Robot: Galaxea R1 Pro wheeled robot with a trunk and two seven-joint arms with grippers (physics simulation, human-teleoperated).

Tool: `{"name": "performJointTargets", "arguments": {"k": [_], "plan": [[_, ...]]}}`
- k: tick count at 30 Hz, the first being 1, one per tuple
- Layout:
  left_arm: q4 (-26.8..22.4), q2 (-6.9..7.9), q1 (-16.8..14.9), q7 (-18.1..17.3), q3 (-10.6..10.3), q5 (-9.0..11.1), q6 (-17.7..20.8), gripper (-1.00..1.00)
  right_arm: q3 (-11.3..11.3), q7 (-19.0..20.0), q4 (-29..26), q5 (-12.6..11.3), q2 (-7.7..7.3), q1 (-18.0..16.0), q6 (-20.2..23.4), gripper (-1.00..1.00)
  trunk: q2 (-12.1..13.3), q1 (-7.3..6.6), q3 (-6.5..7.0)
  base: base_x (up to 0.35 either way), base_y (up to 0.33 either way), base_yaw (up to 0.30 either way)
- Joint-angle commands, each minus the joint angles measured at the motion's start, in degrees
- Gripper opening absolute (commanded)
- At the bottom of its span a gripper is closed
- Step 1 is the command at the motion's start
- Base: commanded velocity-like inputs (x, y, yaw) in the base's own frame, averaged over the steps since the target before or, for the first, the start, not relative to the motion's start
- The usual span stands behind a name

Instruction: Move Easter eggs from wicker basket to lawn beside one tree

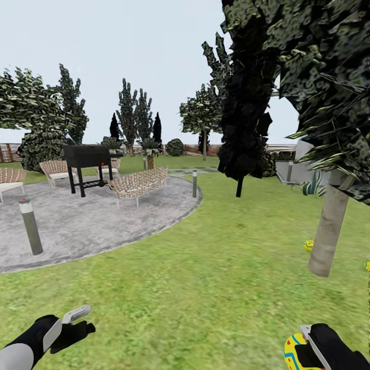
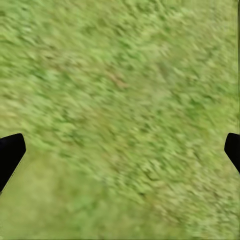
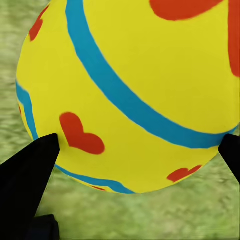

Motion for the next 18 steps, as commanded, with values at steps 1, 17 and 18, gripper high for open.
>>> {"name": "performJointTargets", "arguments": {"k": [1, 17, 18], "plan": [[-0.1, 0.01, 0.0, 0.0, 0.1, 0.5, 0.4, 1.0, -0.3, 0.5, -0.1, 0.6, 0.04, 0.0, 0.3, -1.0, 0.0, 0.02, -0.04, 0.228, 0.276, -0.263], [-0.1, -0.03, 0.0, 0.0, 0.1, 0.5, 0.4, 1.0, -0.4, 0.5, -0.1, 0.5, -0.15, 0.0, 0.3, -1.0, 0.0, 0.02, -0.14, 0.273, 0.233, -0.206], [-0.1, -0.05, 0.0, 0.0, 0.1, 0.5, 0.4, 1.0, -0.4, 0.5, -0.1, 0.5, -0.14, 0.0, 0.3, -1.0, 0.0, 0.02, -0.15, 0.293, 0.206, -0.004]]}}
